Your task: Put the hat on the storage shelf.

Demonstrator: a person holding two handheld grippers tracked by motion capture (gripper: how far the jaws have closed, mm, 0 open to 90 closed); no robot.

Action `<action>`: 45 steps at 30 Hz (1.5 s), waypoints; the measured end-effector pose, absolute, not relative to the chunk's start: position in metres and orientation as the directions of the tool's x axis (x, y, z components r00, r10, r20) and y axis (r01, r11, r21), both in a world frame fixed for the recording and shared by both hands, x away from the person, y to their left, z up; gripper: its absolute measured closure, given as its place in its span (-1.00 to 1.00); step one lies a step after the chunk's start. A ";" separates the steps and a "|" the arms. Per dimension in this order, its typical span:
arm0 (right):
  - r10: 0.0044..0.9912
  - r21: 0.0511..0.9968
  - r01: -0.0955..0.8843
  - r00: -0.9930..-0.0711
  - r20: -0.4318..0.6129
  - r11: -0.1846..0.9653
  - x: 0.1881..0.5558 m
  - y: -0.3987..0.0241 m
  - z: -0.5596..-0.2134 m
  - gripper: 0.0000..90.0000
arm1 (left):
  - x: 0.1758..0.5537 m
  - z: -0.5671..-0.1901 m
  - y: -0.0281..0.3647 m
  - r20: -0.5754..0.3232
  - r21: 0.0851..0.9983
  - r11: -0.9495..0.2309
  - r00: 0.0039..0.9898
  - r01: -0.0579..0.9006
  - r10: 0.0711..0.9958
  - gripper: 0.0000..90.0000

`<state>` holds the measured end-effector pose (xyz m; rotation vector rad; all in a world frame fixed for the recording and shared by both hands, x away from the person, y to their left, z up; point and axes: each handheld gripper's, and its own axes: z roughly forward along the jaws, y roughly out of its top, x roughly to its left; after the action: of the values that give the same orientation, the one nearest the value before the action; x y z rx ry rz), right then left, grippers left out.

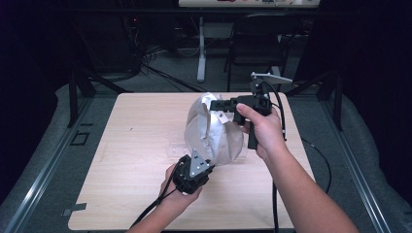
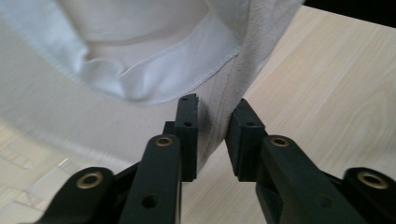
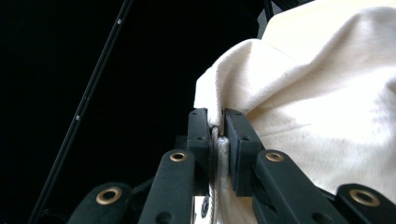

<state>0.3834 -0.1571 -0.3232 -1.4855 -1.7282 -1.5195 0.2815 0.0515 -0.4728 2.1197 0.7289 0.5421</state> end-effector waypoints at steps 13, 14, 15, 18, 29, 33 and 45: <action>0.452 0.485 0.860 -0.373 0.810 -0.159 0.384 -0.155 -0.313 0.82 | 0.312 -0.461 0.078 0.040 0.854 -0.406 0.737 0.326 0.675 0.83; 0.454 0.487 0.859 -0.375 0.808 -0.157 0.384 -0.155 -0.312 0.82 | 0.315 -0.459 0.079 0.030 0.857 -0.399 0.741 0.327 0.671 0.83; 0.456 0.488 0.858 -0.374 0.808 -0.160 0.385 -0.154 -0.312 0.82 | 0.317 -0.458 0.080 0.023 0.858 -0.394 0.743 0.328 0.669 0.83; 0.456 0.490 0.855 -0.374 0.807 -0.167 0.387 -0.156 -0.311 0.82 | 0.327 -0.452 0.082 0.003 0.865 -0.382 0.757 0.326 0.653 0.84; 0.495 0.481 0.852 -0.334 0.802 -0.204 0.401 -0.168 -0.318 0.82 | 0.354 -0.455 0.073 -0.037 0.854 -0.390 0.789 0.343 0.613 0.85; 0.510 0.479 0.851 -0.320 0.798 -0.216 0.405 -0.169 -0.322 0.82 | 0.362 -0.461 0.069 -0.049 0.848 -0.394 0.793 0.355 0.607 0.85; 0.519 0.454 0.863 -0.289 0.804 -0.223 0.414 -0.169 -0.338 0.82 | 0.377 -0.473 0.075 -0.109 0.836 -0.386 0.807 0.390 0.580 0.84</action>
<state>0.4141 -0.1690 -0.3377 -1.6380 -1.7188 -1.5163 0.3772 0.0750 -0.4732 2.0247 0.7191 0.2469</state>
